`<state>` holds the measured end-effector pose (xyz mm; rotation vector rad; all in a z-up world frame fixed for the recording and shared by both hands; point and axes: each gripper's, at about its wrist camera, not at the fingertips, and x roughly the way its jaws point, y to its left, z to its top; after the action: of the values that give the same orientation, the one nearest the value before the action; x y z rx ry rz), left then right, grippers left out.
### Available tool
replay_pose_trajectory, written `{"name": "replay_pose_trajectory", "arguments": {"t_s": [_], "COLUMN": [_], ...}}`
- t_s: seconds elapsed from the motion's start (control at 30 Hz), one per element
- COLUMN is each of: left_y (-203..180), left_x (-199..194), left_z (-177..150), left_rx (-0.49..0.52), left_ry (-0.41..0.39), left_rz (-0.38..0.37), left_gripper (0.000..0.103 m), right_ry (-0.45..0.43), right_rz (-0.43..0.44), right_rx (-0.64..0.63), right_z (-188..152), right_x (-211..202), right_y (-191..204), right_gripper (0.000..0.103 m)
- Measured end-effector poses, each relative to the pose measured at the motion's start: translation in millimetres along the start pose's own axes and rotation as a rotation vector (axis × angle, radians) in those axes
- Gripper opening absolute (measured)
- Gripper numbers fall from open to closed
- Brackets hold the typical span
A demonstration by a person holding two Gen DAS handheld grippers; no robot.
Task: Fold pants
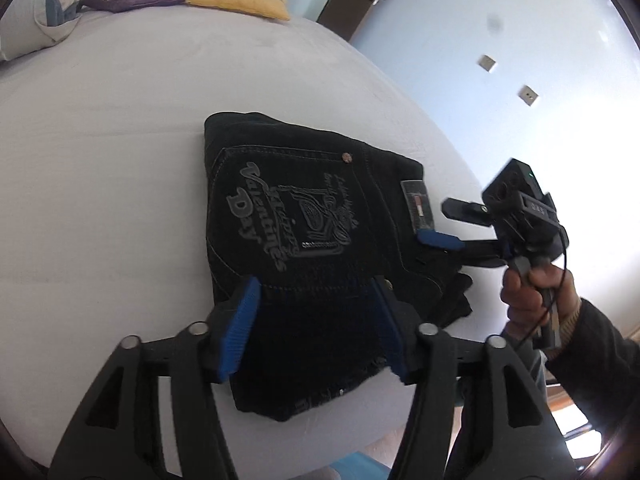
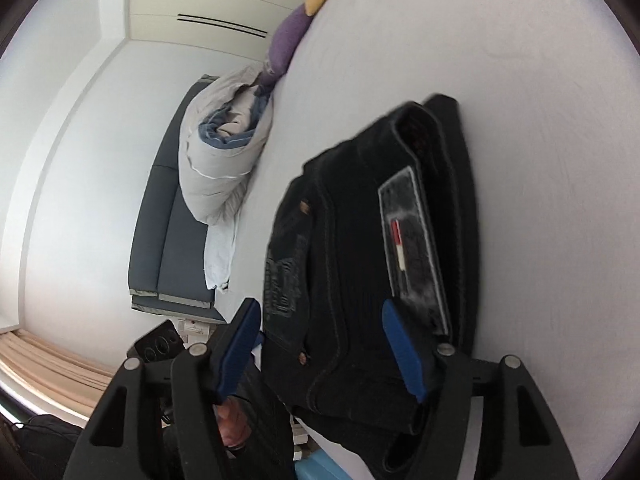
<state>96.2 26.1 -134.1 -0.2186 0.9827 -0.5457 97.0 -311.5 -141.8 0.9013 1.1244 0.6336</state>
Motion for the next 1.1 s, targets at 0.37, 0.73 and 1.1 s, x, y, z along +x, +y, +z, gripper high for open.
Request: {"name": "replay_pose_trajectory", "arguments": {"t_s": [0.37,0.73,1.1], "left_y": [-14.0,6.3,41.5], "left_x": [-27.0,12.1,45.1], "left_z": [69.8,89.2,85.7], "left_rx": [0.023,0.033,-0.025], "left_ry": [-0.025,0.087,0.162], "left_rz": [0.293,0.382,0.37], "left_gripper": [0.082,0.088,0.088], "right_ry": [-0.175,-0.085,-0.001], "right_rz": [-0.131,-0.313,-0.348], "right_rx": [-0.011,-0.063,-0.141], "right_z": [0.4,12.5,27.1], "right_x": [-73.5,-35.0,-1.4], "right_y": [8.9,10.9,22.6], "right_gripper": [0.08,0.09,0.088]}}
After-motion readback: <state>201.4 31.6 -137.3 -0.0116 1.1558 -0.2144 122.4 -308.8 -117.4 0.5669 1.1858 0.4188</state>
